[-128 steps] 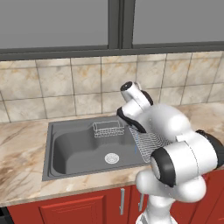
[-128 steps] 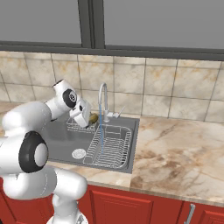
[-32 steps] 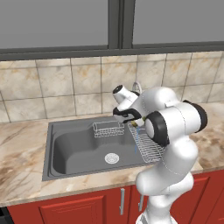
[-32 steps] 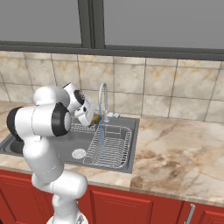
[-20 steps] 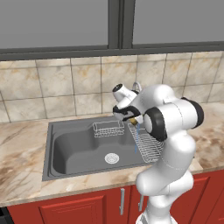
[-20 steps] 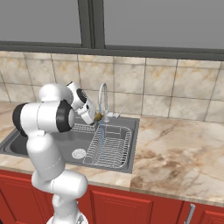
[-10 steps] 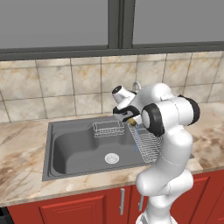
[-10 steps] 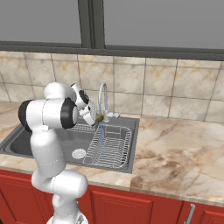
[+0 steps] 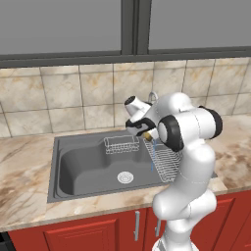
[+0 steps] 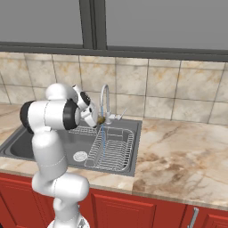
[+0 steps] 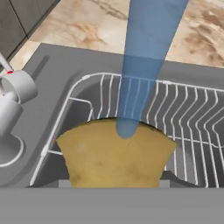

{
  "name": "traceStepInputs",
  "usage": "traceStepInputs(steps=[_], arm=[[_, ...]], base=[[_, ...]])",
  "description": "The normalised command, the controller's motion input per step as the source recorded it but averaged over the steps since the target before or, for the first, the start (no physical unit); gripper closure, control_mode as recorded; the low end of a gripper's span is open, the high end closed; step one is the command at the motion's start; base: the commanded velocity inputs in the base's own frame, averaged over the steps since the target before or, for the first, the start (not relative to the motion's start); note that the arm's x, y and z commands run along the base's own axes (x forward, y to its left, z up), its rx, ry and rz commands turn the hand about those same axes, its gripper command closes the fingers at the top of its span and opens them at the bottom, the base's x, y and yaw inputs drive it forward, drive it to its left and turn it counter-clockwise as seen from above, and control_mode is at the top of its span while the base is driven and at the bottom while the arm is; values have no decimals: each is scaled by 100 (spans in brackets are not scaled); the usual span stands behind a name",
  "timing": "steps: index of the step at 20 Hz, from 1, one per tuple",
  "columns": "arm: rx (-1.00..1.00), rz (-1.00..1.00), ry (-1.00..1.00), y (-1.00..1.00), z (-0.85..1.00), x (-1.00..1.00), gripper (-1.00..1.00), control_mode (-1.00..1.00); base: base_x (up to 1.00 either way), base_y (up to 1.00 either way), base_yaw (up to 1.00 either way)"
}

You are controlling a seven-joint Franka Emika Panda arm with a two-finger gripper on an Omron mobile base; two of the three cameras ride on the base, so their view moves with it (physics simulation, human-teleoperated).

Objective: Soak the sponge with water for a few seconds and then drop it inside the sink.

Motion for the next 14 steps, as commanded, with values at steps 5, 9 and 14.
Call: traceStepInputs(steps=[5, 9, 14], arm=[[0, 0, 0, 0, 0, -10, 100, -100], [0, 0, 0, -1, 0, -6, 100, -100], [0, 0, 0, -5, 0, 3, 100, -100]], base=[[0, 0, 0], [0, 0, 0], [0, 0, 0]])
